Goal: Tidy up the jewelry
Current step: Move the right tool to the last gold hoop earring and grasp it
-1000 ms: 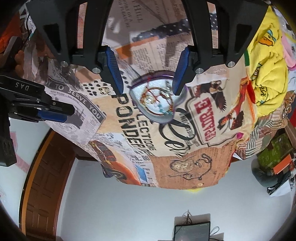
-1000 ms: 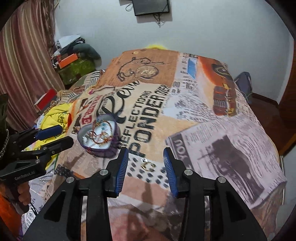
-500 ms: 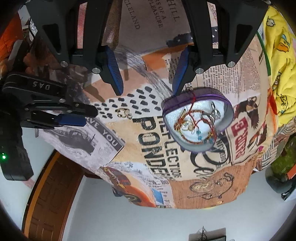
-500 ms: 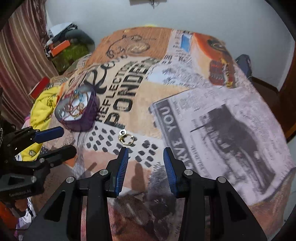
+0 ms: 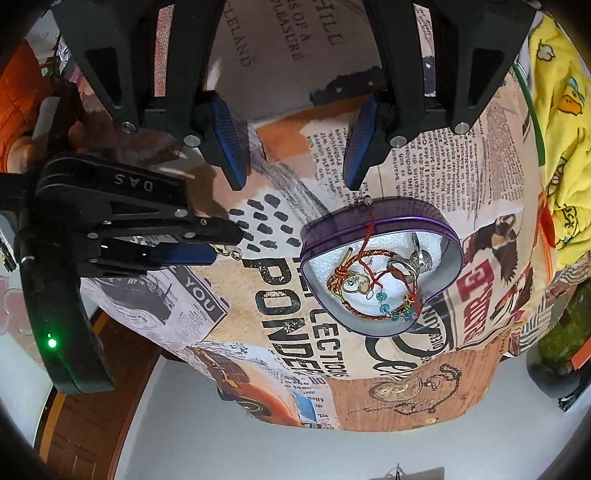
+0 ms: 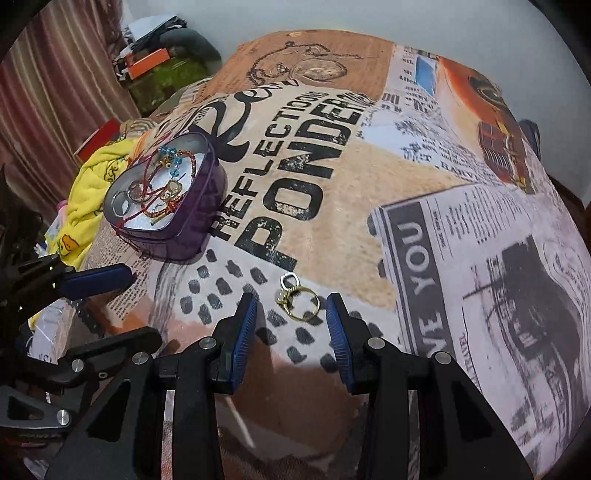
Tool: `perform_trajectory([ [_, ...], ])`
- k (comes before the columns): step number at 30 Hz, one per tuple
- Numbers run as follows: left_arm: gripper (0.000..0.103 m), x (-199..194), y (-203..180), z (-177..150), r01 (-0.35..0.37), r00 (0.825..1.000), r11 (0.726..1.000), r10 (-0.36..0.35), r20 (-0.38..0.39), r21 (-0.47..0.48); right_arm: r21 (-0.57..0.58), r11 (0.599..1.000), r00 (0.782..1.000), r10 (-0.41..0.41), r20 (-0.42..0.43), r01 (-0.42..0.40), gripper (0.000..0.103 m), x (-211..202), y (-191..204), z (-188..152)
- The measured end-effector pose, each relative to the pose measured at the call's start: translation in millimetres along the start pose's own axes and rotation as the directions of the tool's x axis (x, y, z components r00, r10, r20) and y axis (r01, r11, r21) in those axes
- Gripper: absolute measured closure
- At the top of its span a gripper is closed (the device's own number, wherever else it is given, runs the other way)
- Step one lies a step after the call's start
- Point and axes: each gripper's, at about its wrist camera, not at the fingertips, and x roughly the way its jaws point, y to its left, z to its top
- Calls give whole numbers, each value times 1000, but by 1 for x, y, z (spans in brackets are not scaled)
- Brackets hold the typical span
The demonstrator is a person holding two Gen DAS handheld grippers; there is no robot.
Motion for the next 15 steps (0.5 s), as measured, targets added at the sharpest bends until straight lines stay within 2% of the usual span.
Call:
perform_trajectory([
  [2, 49, 0, 0, 0, 4, 1000, 1000, -4, 1, -2, 0, 1000, 1000, 0, 2, 0, 80, 1, 0, 1],
  [12, 49, 9, -14, 10, 83, 996, 996, -83, -25, 13, 49, 998, 999, -37, 20, 36, 81, -17, -13, -7],
  [15, 53, 17, -24, 18, 110, 994, 993, -109, -33, 34, 91, 994, 998, -56, 43, 52, 81, -32, -27, -12],
])
